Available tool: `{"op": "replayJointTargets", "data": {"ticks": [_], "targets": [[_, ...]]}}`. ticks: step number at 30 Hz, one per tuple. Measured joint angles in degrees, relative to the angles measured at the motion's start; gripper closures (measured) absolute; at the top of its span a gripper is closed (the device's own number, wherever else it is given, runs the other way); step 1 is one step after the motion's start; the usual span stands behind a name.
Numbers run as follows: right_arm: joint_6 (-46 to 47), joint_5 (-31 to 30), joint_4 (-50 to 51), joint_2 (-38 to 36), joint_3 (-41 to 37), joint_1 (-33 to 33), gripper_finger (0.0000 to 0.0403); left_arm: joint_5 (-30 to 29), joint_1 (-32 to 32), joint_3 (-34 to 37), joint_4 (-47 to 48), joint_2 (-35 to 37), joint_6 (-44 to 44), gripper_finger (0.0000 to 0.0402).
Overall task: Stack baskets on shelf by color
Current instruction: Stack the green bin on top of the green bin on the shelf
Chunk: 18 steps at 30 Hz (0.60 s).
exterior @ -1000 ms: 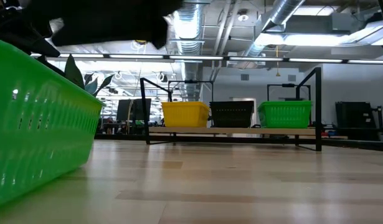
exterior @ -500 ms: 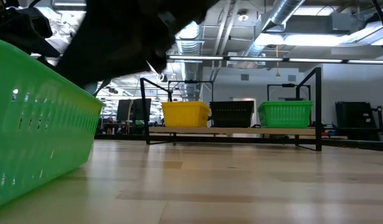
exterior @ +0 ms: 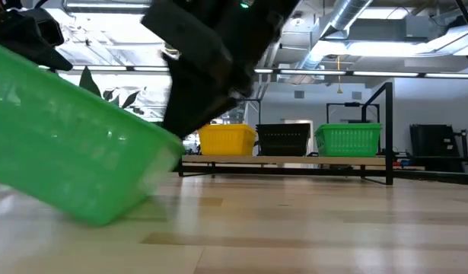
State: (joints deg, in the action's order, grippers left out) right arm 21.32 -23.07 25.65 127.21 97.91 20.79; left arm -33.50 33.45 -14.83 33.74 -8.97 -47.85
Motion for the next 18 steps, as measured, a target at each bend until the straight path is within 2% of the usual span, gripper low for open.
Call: {"op": "replayJointTargets", "data": {"ticks": [2, 6, 11, 14, 18], "targets": [[1.7, -2.1, 3.1, -0.5, 0.0, -0.3, 0.0237, 0.0, 0.0, 0.0, 0.1, 0.0, 0.6, 0.0181], [2.7, -2.5, 8.8, -1.8, -0.1, -1.1, 0.0248, 0.0, 0.0, 0.0, 0.2, 0.0, 1.3, 0.0181], [1.8, -3.2, 9.9, -4.2, -0.1, -2.0, 0.0256, 0.1, 0.0, 0.0, 0.3, 0.0, 1.3, 0.0181], [1.8, -2.6, 8.4, -6.3, 0.0, -2.1, 0.0259, 0.1, 0.0, 0.0, 0.2, 0.0, 1.6, 0.0181], [1.7, -0.1, 0.1, -7.6, 0.0, -0.6, 0.0262, 0.5, 0.0, 0.0, 0.2, 0.0, 1.6, 0.0181]]}}
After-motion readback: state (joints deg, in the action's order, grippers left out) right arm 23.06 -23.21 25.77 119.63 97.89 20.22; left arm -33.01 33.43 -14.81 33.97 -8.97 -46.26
